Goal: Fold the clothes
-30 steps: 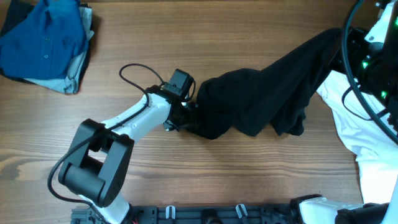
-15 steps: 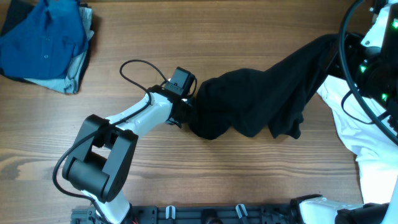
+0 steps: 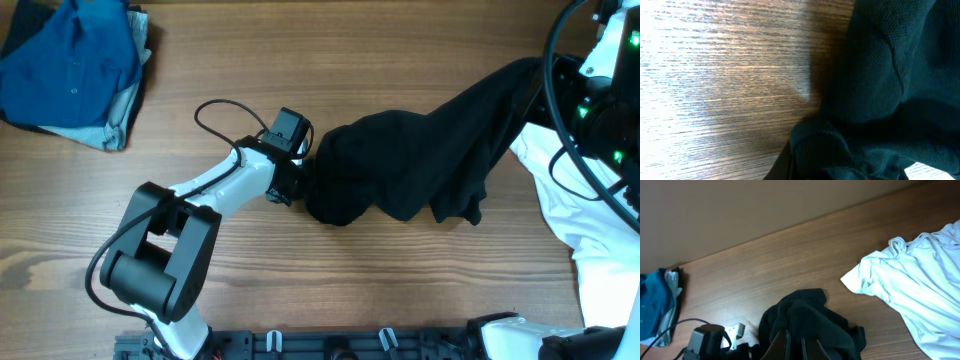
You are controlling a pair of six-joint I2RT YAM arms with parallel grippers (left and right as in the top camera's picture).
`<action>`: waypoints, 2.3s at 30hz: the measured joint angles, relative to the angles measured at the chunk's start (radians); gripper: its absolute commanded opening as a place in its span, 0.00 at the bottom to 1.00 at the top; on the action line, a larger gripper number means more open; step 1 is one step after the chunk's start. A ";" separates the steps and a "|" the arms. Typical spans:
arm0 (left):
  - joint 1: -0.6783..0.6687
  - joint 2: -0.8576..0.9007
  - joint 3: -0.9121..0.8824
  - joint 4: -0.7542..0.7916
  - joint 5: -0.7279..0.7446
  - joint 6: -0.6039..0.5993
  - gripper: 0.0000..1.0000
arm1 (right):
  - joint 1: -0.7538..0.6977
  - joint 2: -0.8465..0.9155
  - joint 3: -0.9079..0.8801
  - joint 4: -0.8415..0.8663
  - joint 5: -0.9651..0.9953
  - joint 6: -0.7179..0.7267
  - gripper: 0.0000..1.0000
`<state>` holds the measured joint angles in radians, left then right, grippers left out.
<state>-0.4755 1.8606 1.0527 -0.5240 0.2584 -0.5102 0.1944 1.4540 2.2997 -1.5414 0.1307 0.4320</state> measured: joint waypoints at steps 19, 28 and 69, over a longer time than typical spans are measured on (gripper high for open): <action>0.017 -0.464 -0.010 -0.166 -0.354 -0.038 0.04 | 0.000 0.021 0.000 -0.001 0.000 0.000 0.04; 0.053 -0.784 -0.010 -0.320 -0.559 -0.057 0.04 | 0.000 0.097 0.000 -0.003 -0.008 -0.013 0.04; 0.262 -1.043 0.178 -0.389 -0.681 -0.041 0.04 | 0.000 0.113 0.002 0.438 0.122 -0.363 0.04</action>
<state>-0.2131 0.8177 1.2308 -0.9134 -0.4221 -0.5514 0.1944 1.5669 2.3016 -1.1034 0.2531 0.0692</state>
